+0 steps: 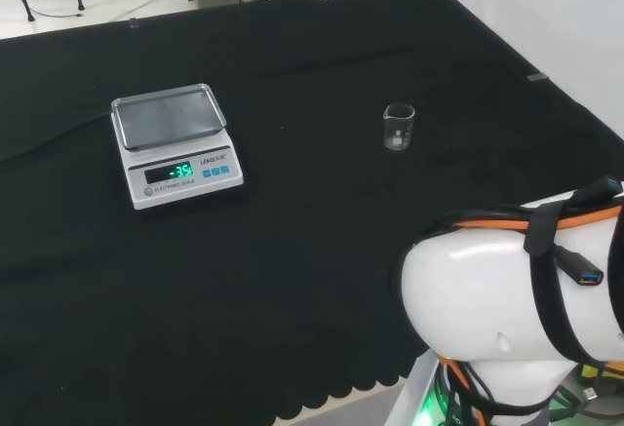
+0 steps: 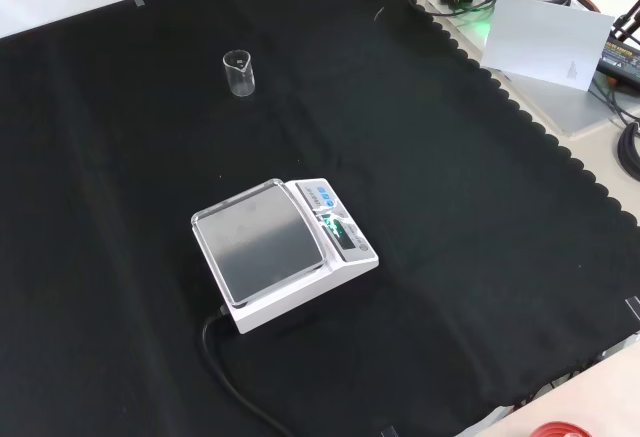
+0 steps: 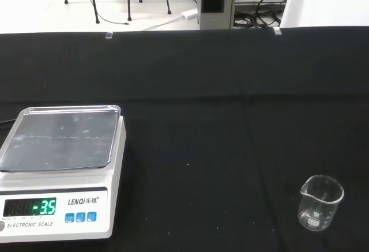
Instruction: Pick up the beaker.
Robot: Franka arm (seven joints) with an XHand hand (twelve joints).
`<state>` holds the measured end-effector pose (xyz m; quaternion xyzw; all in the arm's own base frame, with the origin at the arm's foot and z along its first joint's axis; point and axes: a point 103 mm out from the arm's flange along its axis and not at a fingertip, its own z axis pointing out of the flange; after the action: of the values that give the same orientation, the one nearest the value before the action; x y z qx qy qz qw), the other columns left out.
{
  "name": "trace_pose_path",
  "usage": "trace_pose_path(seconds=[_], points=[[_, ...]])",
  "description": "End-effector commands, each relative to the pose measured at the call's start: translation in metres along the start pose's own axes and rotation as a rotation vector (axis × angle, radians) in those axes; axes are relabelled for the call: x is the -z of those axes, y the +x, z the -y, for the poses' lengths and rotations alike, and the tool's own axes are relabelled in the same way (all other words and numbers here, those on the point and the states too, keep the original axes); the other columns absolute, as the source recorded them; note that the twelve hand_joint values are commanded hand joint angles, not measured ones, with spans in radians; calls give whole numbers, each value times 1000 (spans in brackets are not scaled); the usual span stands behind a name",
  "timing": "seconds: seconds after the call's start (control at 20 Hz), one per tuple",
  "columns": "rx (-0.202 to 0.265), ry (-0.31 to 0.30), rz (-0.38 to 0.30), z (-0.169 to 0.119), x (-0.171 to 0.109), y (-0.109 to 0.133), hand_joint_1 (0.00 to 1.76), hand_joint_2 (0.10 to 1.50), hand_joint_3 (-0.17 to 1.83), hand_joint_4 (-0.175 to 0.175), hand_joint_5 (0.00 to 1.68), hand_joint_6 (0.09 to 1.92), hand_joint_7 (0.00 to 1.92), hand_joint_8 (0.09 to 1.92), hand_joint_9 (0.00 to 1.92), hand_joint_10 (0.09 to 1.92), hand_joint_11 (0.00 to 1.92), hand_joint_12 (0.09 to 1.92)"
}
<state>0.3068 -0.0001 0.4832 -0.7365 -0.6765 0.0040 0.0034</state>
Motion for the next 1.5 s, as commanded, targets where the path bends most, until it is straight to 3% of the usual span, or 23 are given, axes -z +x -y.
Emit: trace_pose_path(seconds=[0.05, 0.65, 0.9, 1.15, 1.3, 1.5], points=[[-2, -8, 18, -8, -6, -2, 741, 694, 605, -29, 333, 427, 278, 668, 408, 781, 17, 1377], [27, 38, 23, -52, -57, -11, 743, 733, 533, -34, 382, 344, 296, 673, 414, 797, 0, 1446], [18, 77, -7, -69, -80, -23, 748, 736, 531, -36, 394, 343, 305, 676, 421, 798, 0, 1449], [6, 84, 32, -77, -94, -34, 754, 740, 530, -39, 405, 345, 315, 679, 428, 799, 0, 1454], [-6, 93, 16, -82, -103, -44, 755, 741, 529, -41, 410, 345, 320, 680, 430, 798, 0, 1455], [-23, 72, 79, -94, -115, -57, 758, 744, 529, -45, 425, 352, 333, 684, 436, 800, 7, 1457]])
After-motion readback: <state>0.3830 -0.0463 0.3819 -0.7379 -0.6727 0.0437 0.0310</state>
